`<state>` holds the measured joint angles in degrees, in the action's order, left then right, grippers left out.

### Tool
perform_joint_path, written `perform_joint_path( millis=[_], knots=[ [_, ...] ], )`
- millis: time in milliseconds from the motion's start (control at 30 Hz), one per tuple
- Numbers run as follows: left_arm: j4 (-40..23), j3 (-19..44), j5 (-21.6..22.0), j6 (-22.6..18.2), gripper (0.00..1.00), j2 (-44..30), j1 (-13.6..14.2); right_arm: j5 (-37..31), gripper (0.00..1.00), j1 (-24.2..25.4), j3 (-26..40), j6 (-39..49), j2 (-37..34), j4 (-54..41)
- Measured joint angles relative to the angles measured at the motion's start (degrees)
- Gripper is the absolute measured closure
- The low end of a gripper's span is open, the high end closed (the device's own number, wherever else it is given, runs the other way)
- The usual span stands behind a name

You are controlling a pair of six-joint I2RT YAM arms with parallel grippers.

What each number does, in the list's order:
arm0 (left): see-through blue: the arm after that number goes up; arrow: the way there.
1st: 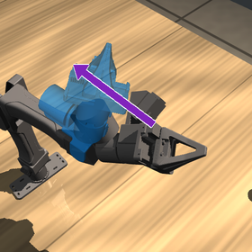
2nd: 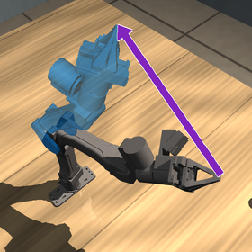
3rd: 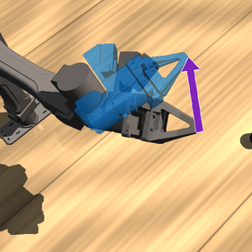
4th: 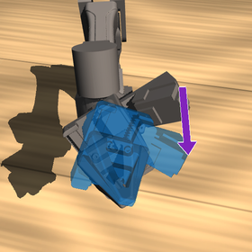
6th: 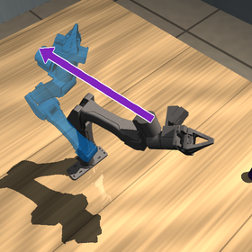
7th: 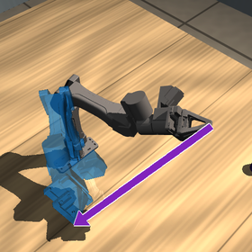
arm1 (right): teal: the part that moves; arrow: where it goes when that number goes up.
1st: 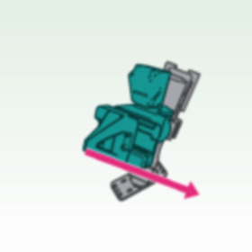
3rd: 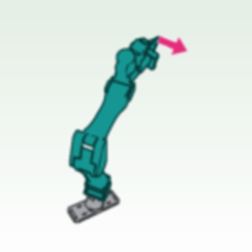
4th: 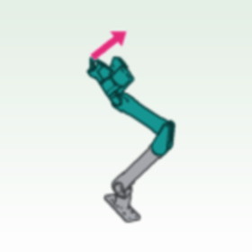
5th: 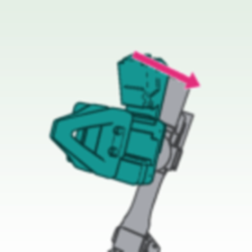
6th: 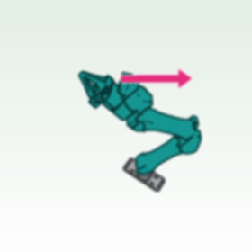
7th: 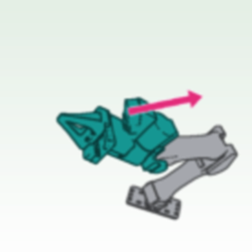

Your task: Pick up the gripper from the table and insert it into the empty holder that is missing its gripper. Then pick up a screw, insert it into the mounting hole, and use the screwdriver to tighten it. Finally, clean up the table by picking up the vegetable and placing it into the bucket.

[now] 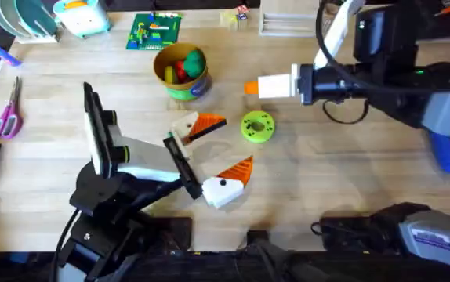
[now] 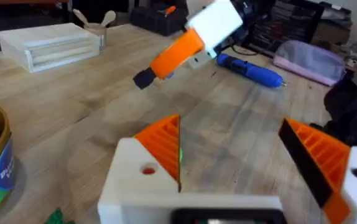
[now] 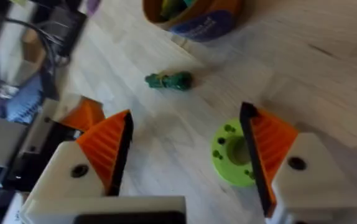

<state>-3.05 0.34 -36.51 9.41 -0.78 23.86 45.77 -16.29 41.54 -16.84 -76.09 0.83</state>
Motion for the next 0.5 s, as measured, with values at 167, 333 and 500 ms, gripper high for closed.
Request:
perform_joint_path(
  millis=[167,333,500],
  knots=[
    [0.0,0.0,0.0,0.02,0.008,0.0,0.0,-10.99,0.009,-2.43,0.1,16.98,5.06,-12.52],
    [0.0,0.0,-0.07,0.0,0.007,0.0,0.0,-24.93,0.033,-12.97,0.2,32.47,5.1,-19.12],
    [0.0,0.0,-0.15,0.0,0.008,-0.02,0.0,-28.7,0.203,-17.27,0.22,35.72,3.35,-15.64]
  ],
)
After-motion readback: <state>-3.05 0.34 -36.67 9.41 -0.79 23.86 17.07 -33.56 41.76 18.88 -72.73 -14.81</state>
